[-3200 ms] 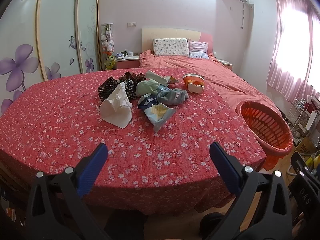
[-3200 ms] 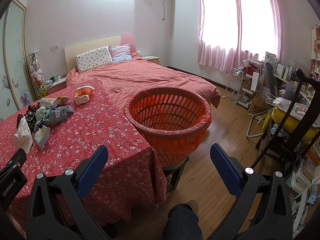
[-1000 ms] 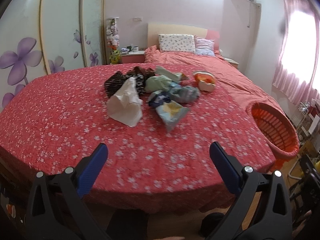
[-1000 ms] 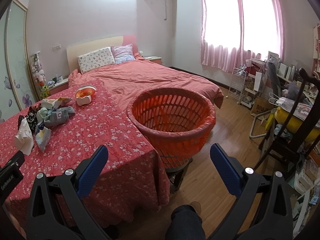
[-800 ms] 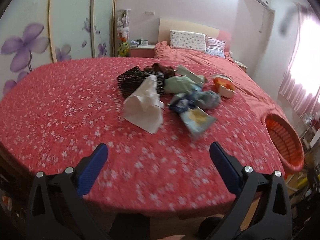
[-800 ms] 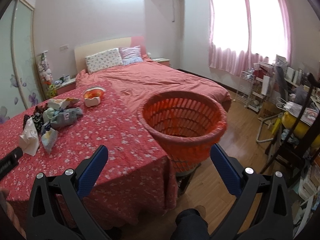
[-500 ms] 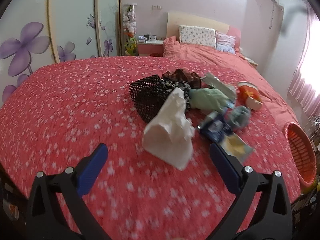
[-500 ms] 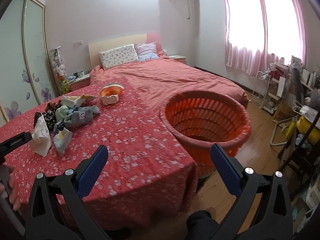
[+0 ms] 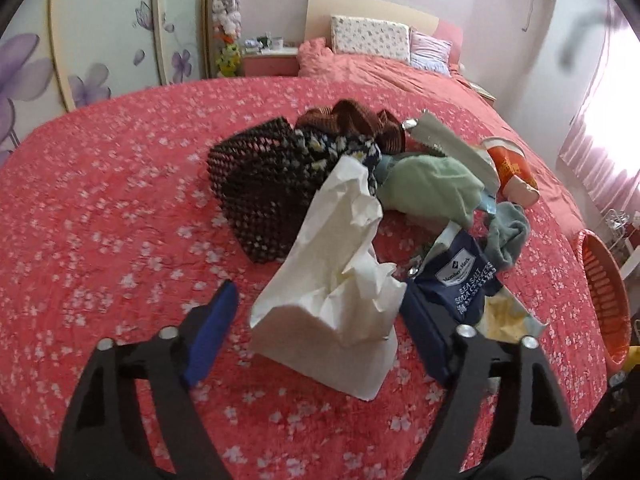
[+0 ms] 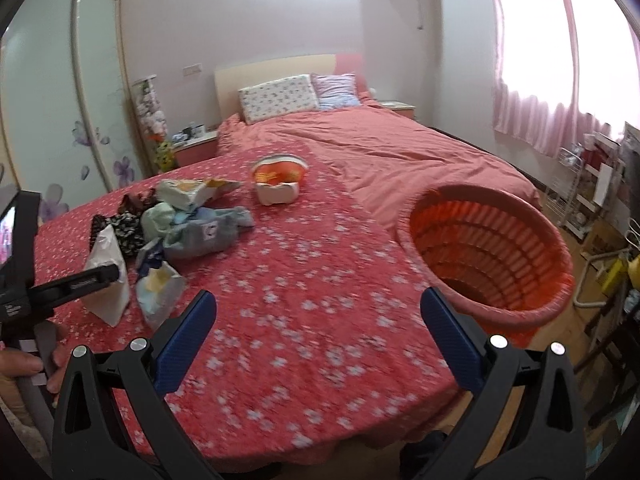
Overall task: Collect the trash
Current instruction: 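Grasp the white tissue with the left tool while the right tool grasps the blue snack bag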
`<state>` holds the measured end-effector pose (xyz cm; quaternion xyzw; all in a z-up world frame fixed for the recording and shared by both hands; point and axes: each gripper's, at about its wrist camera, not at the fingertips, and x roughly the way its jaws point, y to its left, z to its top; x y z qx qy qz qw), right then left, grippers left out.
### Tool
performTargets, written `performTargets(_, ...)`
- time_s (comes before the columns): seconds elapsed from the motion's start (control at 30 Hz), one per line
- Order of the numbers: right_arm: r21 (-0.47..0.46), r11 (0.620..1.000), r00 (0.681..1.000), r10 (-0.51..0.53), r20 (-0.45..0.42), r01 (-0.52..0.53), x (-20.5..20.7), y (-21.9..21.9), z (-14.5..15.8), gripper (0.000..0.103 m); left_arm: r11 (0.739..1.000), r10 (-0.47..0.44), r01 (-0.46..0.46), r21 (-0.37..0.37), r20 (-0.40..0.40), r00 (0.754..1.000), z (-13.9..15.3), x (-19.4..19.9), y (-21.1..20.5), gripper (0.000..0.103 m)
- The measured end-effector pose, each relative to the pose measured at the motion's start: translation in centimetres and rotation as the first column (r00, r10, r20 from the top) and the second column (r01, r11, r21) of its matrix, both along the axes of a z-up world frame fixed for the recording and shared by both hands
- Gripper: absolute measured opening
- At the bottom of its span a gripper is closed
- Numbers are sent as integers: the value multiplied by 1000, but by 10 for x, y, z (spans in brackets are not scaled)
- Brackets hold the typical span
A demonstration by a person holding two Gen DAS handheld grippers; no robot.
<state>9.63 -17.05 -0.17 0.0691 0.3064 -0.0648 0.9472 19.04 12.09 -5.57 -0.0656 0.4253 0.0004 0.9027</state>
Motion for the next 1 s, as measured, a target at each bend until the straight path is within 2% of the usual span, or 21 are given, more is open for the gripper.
performTargets(0.07,-1,1000,1000,23,-2,-23,5,5,0,101,999,-17,17,-30,-1,1000,-3,3,0,65)
performTargets(0.23,19,997,997,72,-17,-71,20,16,-5,101,999,-29,31,-44,31,999,0,-2,2,56)
performTargets(0.47,33,990,990,139,-30,-138,36,35,-10,101,999,-48,49,-10,89,995,13,-20,8,46)
performTargets(0.73,61,976,976,212,-37,-210,55,61,-14,100,999,-37,41,-23,156,987,35,-45,27,45)
performTargets(1.0,117,957,956,278,-97,-266,81,84,-31,85,999,-1,10,-39,219,976,64,-58,53,46)
